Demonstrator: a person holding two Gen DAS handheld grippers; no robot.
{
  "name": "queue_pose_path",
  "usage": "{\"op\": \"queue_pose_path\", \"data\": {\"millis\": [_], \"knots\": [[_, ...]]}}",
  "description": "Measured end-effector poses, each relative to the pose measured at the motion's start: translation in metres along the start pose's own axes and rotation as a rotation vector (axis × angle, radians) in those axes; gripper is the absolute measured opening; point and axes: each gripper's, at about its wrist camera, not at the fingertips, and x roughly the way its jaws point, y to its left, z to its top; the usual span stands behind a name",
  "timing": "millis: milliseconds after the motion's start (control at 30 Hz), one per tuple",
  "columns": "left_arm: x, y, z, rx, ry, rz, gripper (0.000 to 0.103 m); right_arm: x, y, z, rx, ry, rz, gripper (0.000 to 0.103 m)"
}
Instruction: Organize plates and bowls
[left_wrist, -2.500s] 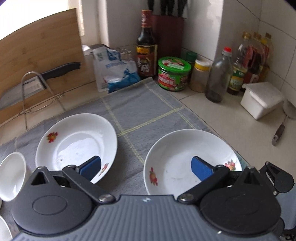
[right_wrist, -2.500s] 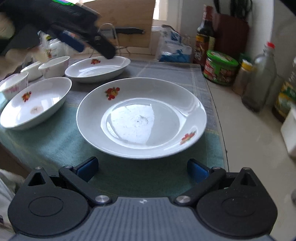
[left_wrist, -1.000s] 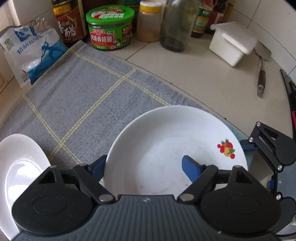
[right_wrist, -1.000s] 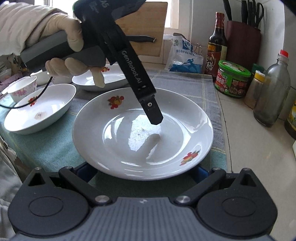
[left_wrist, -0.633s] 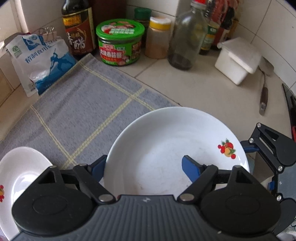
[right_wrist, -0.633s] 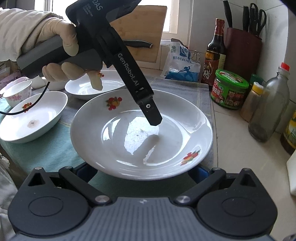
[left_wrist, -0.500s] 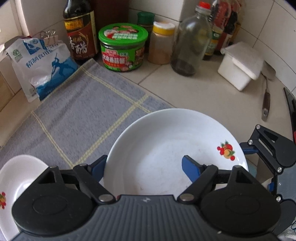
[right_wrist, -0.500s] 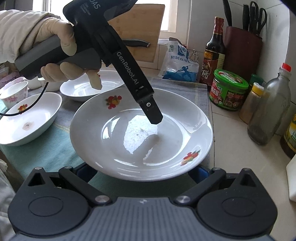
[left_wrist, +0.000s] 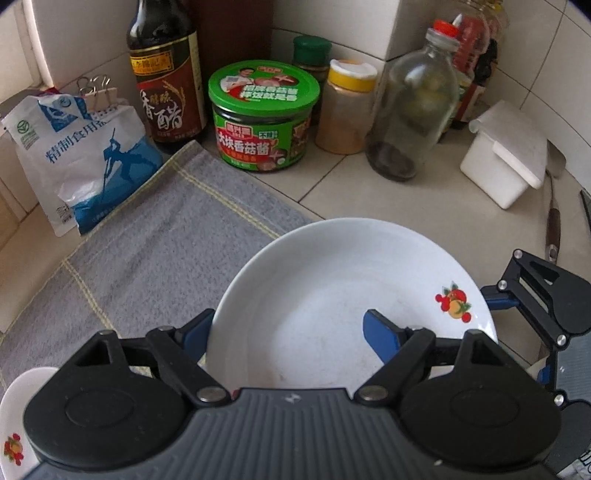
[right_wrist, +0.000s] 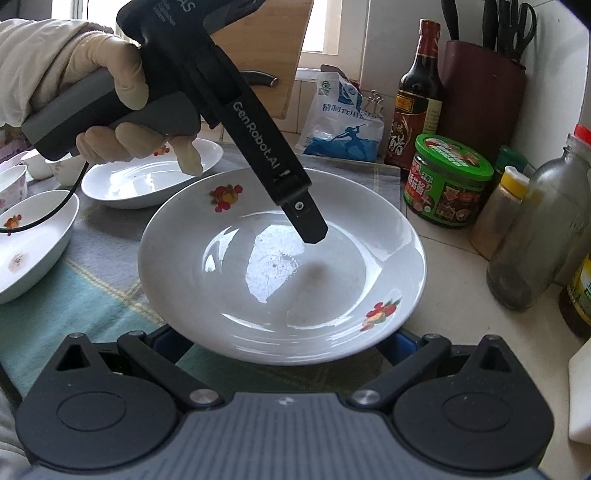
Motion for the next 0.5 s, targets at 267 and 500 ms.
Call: {"op": "queue_pose_path", "data": {"millis": [267,500], "knots": [[0.008,0.006,0.006,-0.005,-0.002,-0.004,0.084,0.009,-0.004,0.002,0.0,0.013,-0.006,0.103],[0.015,0.005,0.004,-0.007,0.012,-0.014,0.084,0.009,-0.005,-0.001,-0.007,0.031,-0.004,0.103]]}}
